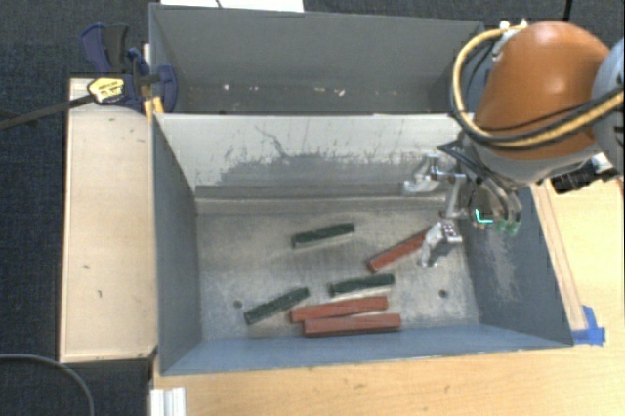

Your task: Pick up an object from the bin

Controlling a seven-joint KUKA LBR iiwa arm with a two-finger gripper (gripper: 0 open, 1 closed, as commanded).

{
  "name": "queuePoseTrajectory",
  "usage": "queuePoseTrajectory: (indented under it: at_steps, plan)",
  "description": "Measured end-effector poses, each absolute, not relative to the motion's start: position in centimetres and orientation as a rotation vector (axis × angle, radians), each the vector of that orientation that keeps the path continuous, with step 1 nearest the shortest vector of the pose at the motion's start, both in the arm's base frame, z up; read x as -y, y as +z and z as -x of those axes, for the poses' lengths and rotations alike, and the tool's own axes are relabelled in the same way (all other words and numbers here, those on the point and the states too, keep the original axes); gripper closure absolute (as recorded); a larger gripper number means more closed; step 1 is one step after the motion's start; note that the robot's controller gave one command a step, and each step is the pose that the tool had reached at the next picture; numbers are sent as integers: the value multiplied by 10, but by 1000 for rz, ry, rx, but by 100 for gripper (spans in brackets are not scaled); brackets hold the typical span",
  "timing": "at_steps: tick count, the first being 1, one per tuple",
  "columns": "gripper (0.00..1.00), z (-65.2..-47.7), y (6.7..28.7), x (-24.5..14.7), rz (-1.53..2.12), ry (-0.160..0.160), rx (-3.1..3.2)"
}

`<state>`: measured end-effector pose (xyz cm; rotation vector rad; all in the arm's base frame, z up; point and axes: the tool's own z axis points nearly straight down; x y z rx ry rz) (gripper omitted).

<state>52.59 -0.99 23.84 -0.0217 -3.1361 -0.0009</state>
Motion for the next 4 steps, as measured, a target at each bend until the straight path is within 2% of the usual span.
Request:
queuePoseTrajectory:
  at_steps: [1, 2, 3, 4]
  plan:
    - [0, -527, 243, 10, 22, -1, 3145]
    - [0, -528, 194, 18, 47, -1, 3151]
    - [0, -532, 125, 43, 67, -1, 3148]
    - [100, -541, 82, 43, -11, 0, 3143]
